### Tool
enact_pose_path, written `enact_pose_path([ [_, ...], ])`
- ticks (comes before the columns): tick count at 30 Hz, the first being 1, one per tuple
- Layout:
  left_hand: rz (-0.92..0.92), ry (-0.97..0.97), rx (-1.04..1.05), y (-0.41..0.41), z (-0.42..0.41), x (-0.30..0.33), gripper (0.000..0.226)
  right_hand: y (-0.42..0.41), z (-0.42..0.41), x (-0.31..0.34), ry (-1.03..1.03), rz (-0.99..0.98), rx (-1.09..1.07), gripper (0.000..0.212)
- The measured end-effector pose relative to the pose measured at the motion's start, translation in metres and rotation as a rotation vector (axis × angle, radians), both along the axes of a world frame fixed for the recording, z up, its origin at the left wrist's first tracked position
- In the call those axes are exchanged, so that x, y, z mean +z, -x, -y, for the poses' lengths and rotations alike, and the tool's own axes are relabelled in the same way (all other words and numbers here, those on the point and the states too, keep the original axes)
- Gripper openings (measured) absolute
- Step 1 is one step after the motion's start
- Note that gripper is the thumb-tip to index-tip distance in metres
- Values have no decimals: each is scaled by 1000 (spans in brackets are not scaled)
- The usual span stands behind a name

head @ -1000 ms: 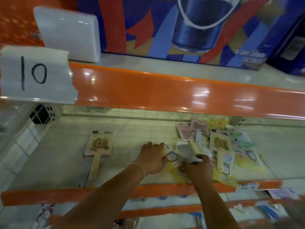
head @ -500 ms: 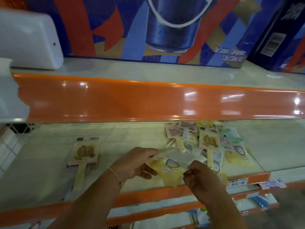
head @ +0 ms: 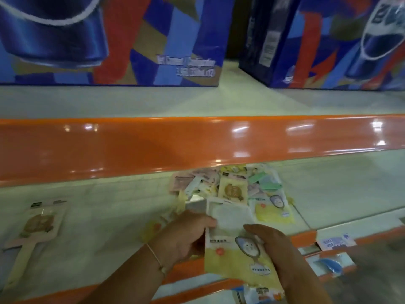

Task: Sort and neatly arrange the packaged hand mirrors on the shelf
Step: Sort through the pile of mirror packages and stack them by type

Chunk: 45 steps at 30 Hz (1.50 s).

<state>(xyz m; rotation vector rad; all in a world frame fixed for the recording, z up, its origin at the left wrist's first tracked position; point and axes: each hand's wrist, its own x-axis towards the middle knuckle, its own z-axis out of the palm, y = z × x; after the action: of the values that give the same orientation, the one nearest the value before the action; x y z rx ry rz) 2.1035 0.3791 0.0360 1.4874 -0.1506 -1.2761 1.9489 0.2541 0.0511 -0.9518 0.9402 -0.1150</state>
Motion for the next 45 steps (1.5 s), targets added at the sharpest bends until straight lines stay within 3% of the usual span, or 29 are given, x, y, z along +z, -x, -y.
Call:
enact_pose_path([
  [3, 183, -4, 34, 24, 49, 5, 11, 25, 40, 0, 11, 77, 18, 36],
  [6, 343, -3, 34, 40, 100, -1, 15, 49, 80, -8, 157, 31, -6, 47],
  [9, 506, -43, -30, 58, 147, -5, 23, 65, 119, -17, 332, -36, -47, 39],
  [13, 522, -44, -170, 79, 195, -1, 24, 82, 176, -24, 447, -26, -151, 33],
  [16, 661, -58, -287, 88, 216, -4, 22, 92, 226, -32, 582, -92, -155, 30],
  [21, 1075, -119, -515, 94, 232, -7, 33, 94, 297, -48, 767, -342, -35, 47],
  [25, 1323, -127, -497, 93, 238, -19, 30, 89, 320, -43, 1047, -652, 89, 77],
  [27, 1510, -120, -480, 90, 240, -34, 31, 83, 316, -46, 1261, -837, 176, 72],
  [30, 1716, -81, -558, 82, 237, -58, 38, 67, 296, -58, 1414, -758, 364, 57],
  [33, 1724, -136, -628, 77, 230, -73, 50, 56, 286, -79, 1438, -712, 573, 54],
  [39, 1731, -226, -625, 74, 218, -82, 49, 48, 301, -86, 1449, -746, 557, 53],
  [41, 1690, -180, -586, 73, 216, -88, 55, 42, 295, -82, 1452, -726, 476, 53],
  [45, 1681, -172, -498, 78, 215, -95, 66, 29, 256, -77, 1322, -392, 232, 43],
])
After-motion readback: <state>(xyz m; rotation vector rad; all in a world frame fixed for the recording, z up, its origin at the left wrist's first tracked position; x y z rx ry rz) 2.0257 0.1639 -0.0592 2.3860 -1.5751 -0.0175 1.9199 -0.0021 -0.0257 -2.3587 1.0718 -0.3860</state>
